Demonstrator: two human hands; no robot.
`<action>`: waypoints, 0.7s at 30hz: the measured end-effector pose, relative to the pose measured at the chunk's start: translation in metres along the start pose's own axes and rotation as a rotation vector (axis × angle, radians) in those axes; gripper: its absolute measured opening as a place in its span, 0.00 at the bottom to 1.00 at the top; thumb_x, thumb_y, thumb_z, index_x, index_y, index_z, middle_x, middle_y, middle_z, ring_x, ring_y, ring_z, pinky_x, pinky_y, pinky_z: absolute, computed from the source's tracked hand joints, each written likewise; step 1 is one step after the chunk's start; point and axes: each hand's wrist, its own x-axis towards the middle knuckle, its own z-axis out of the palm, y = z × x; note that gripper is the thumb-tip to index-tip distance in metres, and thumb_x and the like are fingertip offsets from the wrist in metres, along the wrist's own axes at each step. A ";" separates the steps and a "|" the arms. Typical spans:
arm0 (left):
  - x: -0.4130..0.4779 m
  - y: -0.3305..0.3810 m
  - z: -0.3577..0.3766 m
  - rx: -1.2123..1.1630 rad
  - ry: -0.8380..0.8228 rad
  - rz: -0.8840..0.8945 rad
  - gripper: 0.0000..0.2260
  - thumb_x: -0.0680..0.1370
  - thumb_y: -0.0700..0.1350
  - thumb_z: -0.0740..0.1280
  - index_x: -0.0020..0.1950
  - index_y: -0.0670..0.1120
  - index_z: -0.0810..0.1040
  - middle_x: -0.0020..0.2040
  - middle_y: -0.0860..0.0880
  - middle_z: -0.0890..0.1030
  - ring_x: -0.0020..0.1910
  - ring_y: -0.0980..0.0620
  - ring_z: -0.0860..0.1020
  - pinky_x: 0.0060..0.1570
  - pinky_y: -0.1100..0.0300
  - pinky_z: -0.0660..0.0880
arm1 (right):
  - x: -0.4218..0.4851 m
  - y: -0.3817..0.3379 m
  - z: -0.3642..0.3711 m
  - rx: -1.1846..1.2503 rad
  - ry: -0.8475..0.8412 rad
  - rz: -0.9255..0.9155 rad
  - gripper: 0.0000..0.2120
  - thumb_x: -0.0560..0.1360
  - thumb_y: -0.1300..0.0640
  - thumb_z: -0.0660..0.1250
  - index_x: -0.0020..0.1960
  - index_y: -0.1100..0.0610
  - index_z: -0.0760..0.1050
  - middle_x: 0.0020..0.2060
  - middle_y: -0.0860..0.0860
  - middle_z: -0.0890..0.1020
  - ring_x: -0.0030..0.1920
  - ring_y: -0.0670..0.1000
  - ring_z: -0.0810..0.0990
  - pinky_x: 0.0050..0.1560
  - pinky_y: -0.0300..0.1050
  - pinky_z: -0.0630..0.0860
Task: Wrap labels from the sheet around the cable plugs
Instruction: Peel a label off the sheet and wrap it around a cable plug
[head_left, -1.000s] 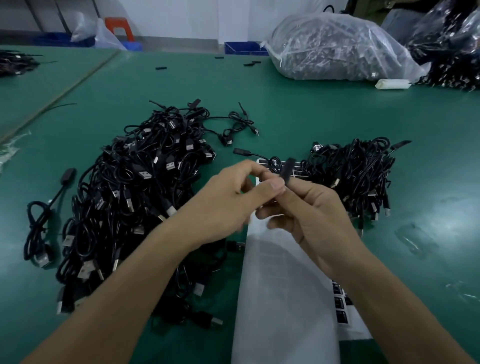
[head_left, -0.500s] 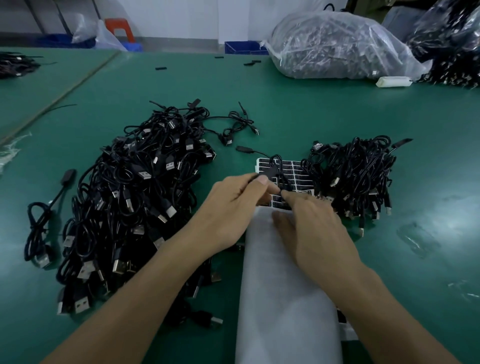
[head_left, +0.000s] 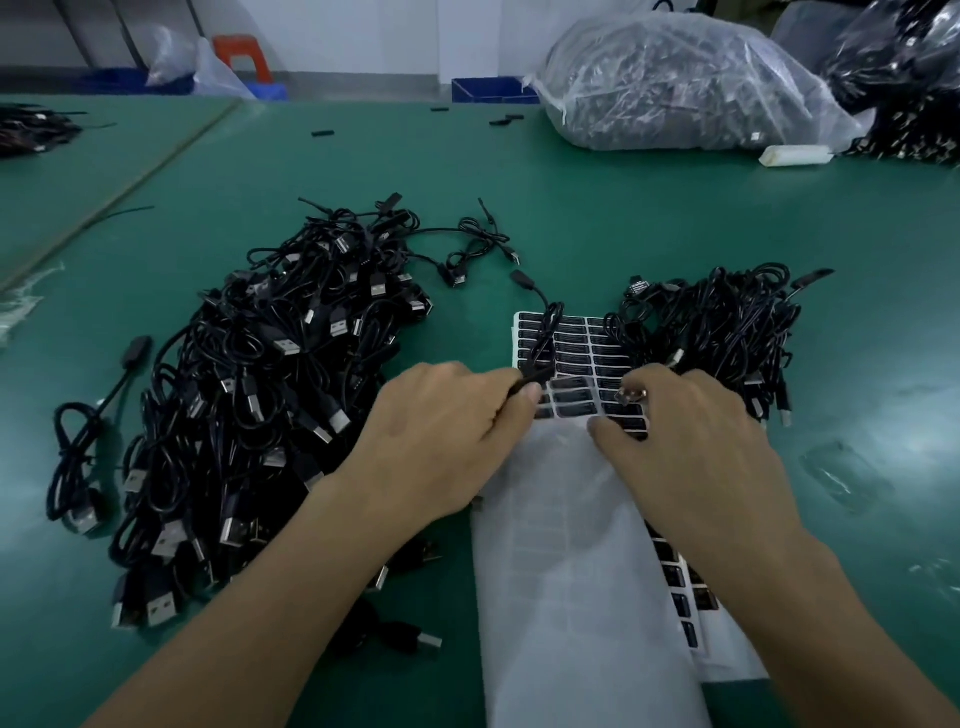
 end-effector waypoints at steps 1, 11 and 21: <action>0.001 -0.002 0.000 -0.009 0.011 -0.031 0.21 0.81 0.60 0.46 0.38 0.49 0.67 0.32 0.51 0.73 0.33 0.48 0.74 0.32 0.53 0.66 | 0.001 0.000 0.000 -0.005 -0.025 0.008 0.19 0.78 0.41 0.65 0.62 0.52 0.73 0.49 0.49 0.68 0.54 0.55 0.73 0.45 0.48 0.66; 0.001 -0.001 0.005 -0.172 -0.096 -0.002 0.15 0.83 0.59 0.50 0.39 0.57 0.68 0.34 0.57 0.72 0.35 0.57 0.71 0.34 0.56 0.66 | 0.002 -0.009 0.016 0.093 -0.180 -0.079 0.24 0.74 0.36 0.68 0.61 0.52 0.77 0.50 0.51 0.69 0.57 0.56 0.71 0.57 0.50 0.70; 0.005 -0.009 0.012 -0.242 -0.155 -0.033 0.16 0.81 0.56 0.56 0.35 0.54 0.68 0.41 0.53 0.72 0.40 0.54 0.73 0.40 0.52 0.71 | 0.004 -0.009 0.009 0.293 -0.150 -0.073 0.23 0.75 0.43 0.68 0.66 0.52 0.76 0.62 0.51 0.77 0.64 0.52 0.73 0.57 0.43 0.66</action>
